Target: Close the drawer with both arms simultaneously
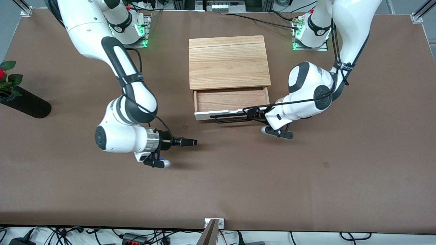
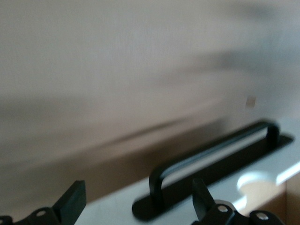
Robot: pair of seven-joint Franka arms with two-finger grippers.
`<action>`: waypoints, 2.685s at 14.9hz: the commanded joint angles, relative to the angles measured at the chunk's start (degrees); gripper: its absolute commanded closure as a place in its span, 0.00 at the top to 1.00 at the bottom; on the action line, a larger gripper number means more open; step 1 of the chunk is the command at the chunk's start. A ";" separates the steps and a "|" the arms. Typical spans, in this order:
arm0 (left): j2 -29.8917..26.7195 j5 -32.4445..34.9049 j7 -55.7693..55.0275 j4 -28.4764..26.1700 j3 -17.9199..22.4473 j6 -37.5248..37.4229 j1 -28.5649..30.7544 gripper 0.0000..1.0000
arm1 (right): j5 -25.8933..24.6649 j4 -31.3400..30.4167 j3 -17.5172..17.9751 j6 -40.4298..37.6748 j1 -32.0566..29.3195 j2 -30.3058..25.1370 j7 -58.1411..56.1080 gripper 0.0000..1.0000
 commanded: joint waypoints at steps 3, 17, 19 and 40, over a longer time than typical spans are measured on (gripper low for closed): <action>-1.12 -2.15 0.33 -0.54 -0.56 -4.28 1.30 1.00 | 2.88 -1.29 0.21 -9.40 0.69 0.13 0.53 1.00; -0.59 -2.85 -0.20 -0.36 -0.56 -8.67 1.04 1.00 | 3.15 -3.49 0.12 -28.86 0.16 0.57 0.53 1.00; -0.59 -3.03 -0.37 -0.45 -0.56 -8.93 1.21 1.00 | 3.06 -3.49 0.12 -29.04 0.24 1.27 0.53 1.00; 0.81 -5.49 -0.99 -0.19 -0.56 -20.54 -0.11 1.00 | 1.92 -1.04 -1.54 -34.67 -1.86 1.54 0.62 1.00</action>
